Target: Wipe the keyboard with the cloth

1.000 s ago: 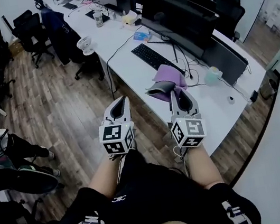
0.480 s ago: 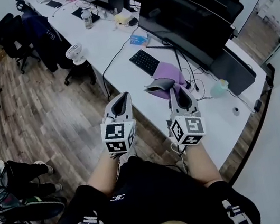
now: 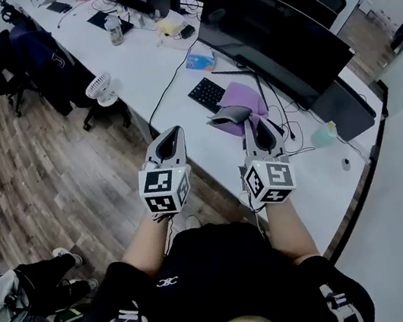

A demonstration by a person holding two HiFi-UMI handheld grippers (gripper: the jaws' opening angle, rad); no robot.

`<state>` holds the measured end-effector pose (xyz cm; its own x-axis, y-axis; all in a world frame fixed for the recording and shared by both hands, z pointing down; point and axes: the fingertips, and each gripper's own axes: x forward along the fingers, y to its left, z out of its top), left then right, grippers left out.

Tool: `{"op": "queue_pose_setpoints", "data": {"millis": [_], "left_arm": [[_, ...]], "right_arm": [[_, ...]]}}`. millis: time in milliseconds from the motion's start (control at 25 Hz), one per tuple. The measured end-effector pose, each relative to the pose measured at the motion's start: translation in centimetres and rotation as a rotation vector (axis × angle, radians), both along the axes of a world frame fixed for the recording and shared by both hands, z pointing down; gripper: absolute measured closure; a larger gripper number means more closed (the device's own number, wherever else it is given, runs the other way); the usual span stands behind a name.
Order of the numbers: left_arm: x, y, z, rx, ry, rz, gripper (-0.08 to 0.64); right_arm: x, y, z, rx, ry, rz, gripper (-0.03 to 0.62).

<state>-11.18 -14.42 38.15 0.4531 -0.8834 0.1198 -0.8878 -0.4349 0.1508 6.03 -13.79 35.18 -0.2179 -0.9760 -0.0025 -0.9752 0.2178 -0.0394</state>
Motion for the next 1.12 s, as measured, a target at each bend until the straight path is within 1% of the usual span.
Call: {"op": "queue_pose_setpoints", "data": {"millis": [160,320,600,800,1120], "left_arm": [[-0.8,-2.0,1.1,-0.011,-0.029,0.006,0.546],[-1.4,-3.6,2.3,-0.037,-0.016,0.01,0.546],[-1.8,-6.9,2.6,-0.031,-0.034,-0.001,0.546],[-1.7,-9.6,3.4,-0.043,-0.064,-0.009,0.546],[-2.9,-15.3,6.2,-0.112,-0.103,-0.046,0.546]], "right_arm": [[-0.7,-2.2,0.9,-0.018,0.006,0.01,0.495],[-1.0,-4.0,2.0,-0.03,0.002,0.019,0.495],[-1.1,-8.2,4.5,-0.055,0.004,0.014,0.495],[-0.9,-13.0,7.7,-0.108,0.018,0.01,0.495],[-1.5,-21.9,13.2,-0.216,0.041,-0.008,0.495]]}}
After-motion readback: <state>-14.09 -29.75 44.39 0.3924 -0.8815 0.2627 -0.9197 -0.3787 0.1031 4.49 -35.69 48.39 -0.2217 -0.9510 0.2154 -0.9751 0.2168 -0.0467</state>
